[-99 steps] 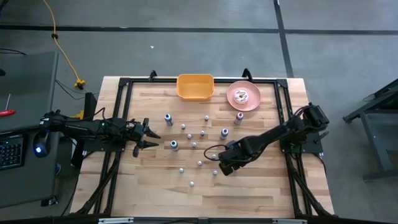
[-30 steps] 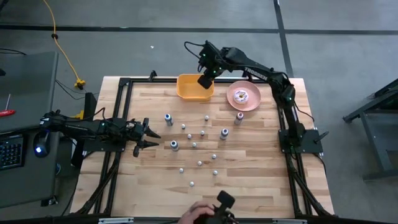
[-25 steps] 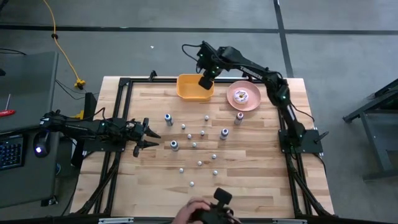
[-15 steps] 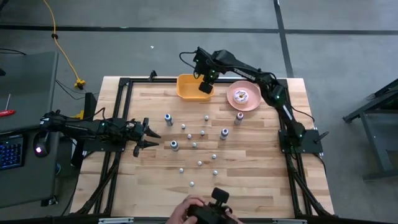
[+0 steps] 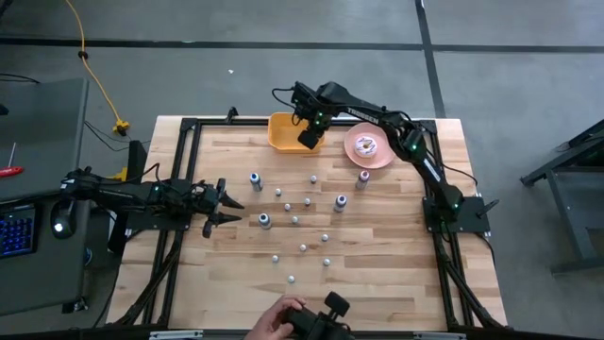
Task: Pick & Place food coloring
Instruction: Put the small orange food coloring bottle into the yellow bin
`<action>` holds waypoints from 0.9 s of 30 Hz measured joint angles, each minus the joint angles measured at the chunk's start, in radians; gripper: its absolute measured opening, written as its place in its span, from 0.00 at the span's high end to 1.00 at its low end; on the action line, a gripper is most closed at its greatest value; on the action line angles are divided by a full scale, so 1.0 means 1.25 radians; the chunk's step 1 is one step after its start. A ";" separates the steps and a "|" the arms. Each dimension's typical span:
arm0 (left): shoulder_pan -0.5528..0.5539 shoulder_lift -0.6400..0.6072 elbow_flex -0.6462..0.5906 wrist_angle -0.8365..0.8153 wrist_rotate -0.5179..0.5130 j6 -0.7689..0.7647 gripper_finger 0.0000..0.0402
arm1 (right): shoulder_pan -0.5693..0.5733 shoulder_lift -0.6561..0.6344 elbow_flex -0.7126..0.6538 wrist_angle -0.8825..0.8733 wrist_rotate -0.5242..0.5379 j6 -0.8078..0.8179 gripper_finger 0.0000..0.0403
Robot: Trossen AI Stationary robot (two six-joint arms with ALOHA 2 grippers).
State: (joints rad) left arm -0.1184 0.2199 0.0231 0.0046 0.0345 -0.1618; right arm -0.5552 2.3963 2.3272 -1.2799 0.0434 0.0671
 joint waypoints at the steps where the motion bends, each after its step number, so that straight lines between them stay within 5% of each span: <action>1: 0.000 0.000 0.000 0.000 0.000 0.000 0.59 | 0.000 0.001 0.000 -0.002 -0.002 0.017 0.91; 27: 0.000 0.000 0.000 0.000 0.000 0.000 0.59 | 0.010 0.034 -0.021 -0.035 -0.042 0.171 0.89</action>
State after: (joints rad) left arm -0.1181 0.2203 0.0231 0.0051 0.0341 -0.1619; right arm -0.5423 2.4393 2.3009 -1.3231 -0.0095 0.2808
